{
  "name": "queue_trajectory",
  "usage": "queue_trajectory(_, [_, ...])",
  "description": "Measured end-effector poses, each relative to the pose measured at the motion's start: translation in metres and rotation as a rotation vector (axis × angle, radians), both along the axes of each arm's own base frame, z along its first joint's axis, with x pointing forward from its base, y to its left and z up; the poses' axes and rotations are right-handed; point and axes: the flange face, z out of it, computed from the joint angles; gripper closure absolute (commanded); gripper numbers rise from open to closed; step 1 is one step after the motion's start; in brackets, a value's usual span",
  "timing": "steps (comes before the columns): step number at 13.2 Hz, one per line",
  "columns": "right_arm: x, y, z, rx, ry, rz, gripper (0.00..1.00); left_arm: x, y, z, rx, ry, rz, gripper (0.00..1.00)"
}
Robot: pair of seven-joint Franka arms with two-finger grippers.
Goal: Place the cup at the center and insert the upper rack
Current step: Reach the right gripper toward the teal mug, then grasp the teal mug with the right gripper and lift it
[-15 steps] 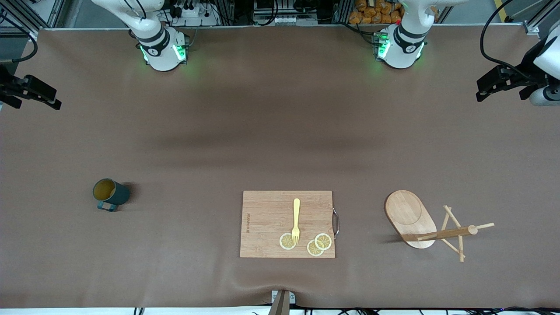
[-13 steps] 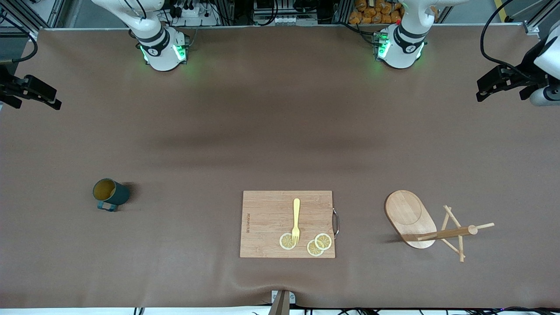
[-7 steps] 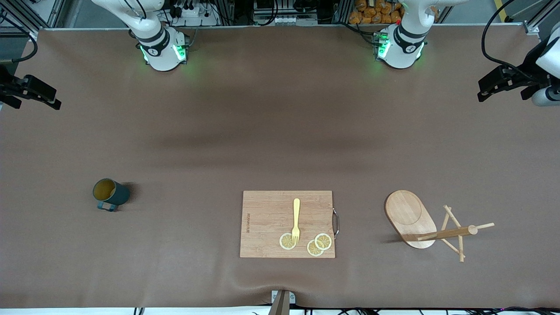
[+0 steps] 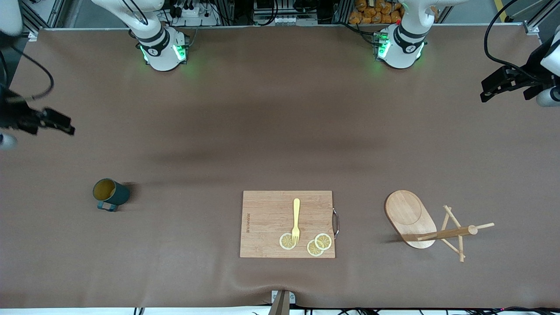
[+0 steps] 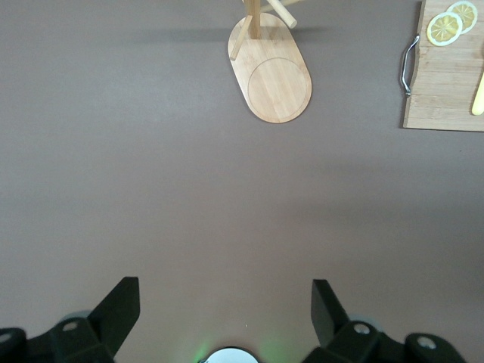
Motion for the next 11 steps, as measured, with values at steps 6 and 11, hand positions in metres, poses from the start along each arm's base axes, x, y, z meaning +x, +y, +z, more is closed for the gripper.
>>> queue_trajectory(6, [0.059, 0.013, -0.125, 0.01, 0.028, 0.03, 0.0, 0.0, 0.0, 0.0, 0.0, 0.001, 0.0, 0.0])
queue_trajectory(11, [0.068, 0.002, -0.245, 0.006, 0.064, 0.019, 0.0, 0.0, 0.0, -0.001, 0.0, 0.001, -0.001, 0.0])
